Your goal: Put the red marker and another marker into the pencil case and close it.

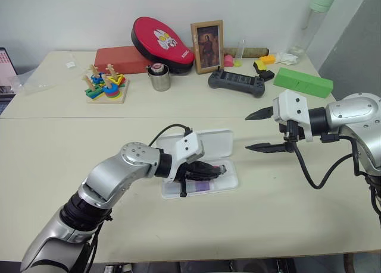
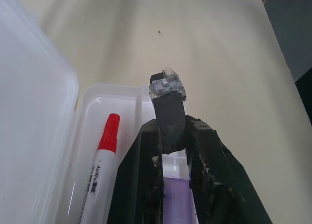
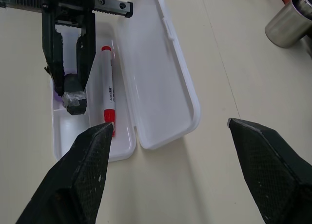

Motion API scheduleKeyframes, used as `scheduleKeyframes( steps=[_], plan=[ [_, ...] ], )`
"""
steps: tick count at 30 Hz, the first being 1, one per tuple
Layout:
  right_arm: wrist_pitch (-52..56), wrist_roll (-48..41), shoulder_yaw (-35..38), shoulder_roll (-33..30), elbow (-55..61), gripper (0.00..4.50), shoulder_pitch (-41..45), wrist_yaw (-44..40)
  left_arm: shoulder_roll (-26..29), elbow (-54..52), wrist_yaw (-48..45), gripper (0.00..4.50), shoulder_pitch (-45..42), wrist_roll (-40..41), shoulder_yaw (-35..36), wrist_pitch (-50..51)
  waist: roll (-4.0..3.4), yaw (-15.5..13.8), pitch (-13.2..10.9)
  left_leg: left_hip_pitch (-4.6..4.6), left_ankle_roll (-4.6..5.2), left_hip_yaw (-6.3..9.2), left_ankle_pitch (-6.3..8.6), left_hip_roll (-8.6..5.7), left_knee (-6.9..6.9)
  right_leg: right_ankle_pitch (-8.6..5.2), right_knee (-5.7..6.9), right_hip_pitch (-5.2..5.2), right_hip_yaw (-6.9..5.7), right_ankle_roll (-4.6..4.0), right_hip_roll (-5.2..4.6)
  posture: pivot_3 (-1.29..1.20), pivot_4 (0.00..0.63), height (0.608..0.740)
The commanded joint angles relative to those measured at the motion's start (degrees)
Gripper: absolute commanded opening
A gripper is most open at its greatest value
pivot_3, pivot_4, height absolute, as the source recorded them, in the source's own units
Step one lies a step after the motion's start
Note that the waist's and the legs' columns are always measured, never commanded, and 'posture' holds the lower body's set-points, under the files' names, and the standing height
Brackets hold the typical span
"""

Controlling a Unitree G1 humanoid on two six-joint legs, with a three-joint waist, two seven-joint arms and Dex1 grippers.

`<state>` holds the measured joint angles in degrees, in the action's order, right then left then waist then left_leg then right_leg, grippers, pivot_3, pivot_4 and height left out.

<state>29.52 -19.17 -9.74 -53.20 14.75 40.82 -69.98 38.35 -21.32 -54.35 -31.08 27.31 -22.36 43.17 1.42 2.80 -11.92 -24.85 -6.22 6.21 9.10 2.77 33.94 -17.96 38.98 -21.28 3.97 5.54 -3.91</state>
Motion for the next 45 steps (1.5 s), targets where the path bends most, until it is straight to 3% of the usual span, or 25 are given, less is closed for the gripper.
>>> scheduleKeyframes(
  steps=[1,8,30,32,33,45],
  plan=[
    [0.1,-0.5,2.2,-0.4,1.0,3.93,0.8,-0.1,-1.2,0.8,-1.0,0.38,-1.5,-3.0,-1.2,-2.9,0.0,0.0,0.0,0.0,0.0,0.0,0.0,0.0,0.0,0.0,0.0,0.0,0.0,0.0,0.0,0.0,0.15,0.74],
    [0.6,-0.8,2.5,-0.4,1.5,3.93,0.6,0.3,-2.7,3.0,-4.4,0.38,-3.0,-8.0,-5.2,-8.1,0.0,-0.1,0.0,0.0,0.0,0.0,0.0,0.0,0.01,0.0,0.0,0.01,0.0,0.0,0.0,0.0,0.15,0.74],
    [1.4,-0.9,2.7,-0.3,2.2,3.93,0.3,0.7,-3.9,6.0,-7.8,0.38,-2.2,-16.0,-7.1,-12.9,0.0,-0.1,0.0,0.0,0.0,0.0,0.0,0.0,0.01,0.0,0.01,0.02,0.0,0.0,0.0,0.0,0.15,0.74],
    [1.5,-0.9,2.7,-0.3,2.3,3.93,0.3,0.8,-4.5,6.1,-7.7,1.09,-2.2,-16.1,-6.7,-13.2,0.0,-0.1,0.0,0.0,0.0,0.01,0.0,0.0,0.01,0.0,0.01,0.02,0.0,0.0,0.0,0.0,0.15,0.74],
    [1.6,-0.9,2.7,-0.3,2.3,3.93,0.3,0.8,-4.8,6.3,-7.6,1.13,-2.2,-16.2,-6.6,-13.3,0.0,-0.1,0.0,0.0,0.0,0.01,0.0,0.0,0.01,0.0,0.01,0.02,0.0,0.0,0.0,0.0,0.15,0.74],
    [1.9,-1.0,2.9,-0.3,2.5,3.93,0.1,0.8,-6.5,4.8,-8.4,3.63,-3.1,-14.2,-4.2,-11.4,0.0,-0.1,0.0,0.01,0.0,0.01,0.0,0.0,0.02,0.0,0.02,0.02,0.0,0.0,0.0,0.0,0.15,0.74]
  ],
)
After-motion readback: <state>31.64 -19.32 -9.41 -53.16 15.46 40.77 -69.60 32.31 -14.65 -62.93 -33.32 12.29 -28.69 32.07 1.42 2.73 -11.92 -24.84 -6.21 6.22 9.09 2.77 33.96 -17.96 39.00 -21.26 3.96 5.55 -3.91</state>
